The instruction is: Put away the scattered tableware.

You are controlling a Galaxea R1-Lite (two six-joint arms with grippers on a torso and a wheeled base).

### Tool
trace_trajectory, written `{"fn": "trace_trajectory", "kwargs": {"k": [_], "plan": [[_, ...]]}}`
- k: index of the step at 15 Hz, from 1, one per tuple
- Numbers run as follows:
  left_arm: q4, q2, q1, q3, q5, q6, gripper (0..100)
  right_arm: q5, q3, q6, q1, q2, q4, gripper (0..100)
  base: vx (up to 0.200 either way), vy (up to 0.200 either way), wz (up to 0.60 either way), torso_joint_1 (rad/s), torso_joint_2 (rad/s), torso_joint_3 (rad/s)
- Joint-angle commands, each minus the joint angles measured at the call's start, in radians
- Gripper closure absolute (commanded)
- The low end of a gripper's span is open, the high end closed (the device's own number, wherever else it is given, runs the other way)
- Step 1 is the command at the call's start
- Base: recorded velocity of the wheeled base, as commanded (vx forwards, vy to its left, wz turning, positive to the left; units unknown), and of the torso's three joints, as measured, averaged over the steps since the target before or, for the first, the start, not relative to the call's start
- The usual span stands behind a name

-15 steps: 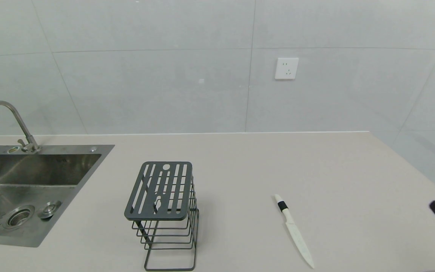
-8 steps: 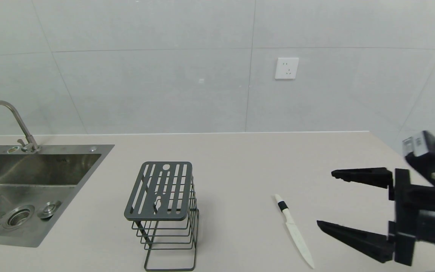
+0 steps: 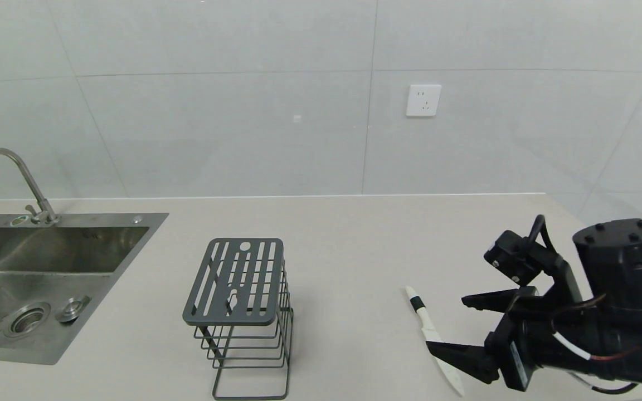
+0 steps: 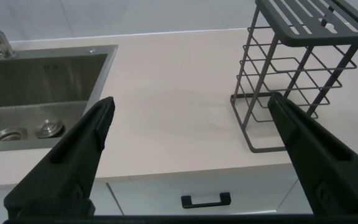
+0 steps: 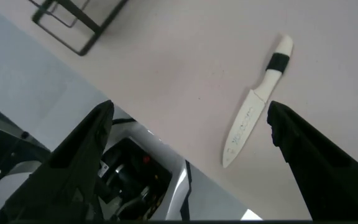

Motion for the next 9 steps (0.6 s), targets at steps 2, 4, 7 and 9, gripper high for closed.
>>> {"fn": "trace_trajectory", "kwargs": {"k": [2, 4, 7, 9], "plan": [[0.000, 0.001, 0.000, 0.000, 0.000, 0.000, 0, -0.077, -0.015, 0.044, 0.014, 0.115, 0.017, 0, 0.000, 0.000, 0.00, 0.000, 0.00, 0.000], [0.000, 0.001, 0.000, 0.000, 0.000, 0.000, 0, -0.102, -0.019, 0.037, -0.002, 0.198, 0.013, 0, 0.000, 0.000, 0.00, 0.000, 0.00, 0.000], [0.000, 0.001, 0.000, 0.000, 0.000, 0.000, 0, -0.143, -0.016, 0.025, -0.033, 0.284, -0.043, 0, 0.000, 0.000, 0.00, 0.000, 0.00, 0.000], [0.000, 0.001, 0.000, 0.000, 0.000, 0.000, 0, -0.157, -0.010, 0.007, -0.062, 0.343, -0.115, 0, 0.000, 0.000, 0.00, 0.000, 0.00, 0.000]]}}
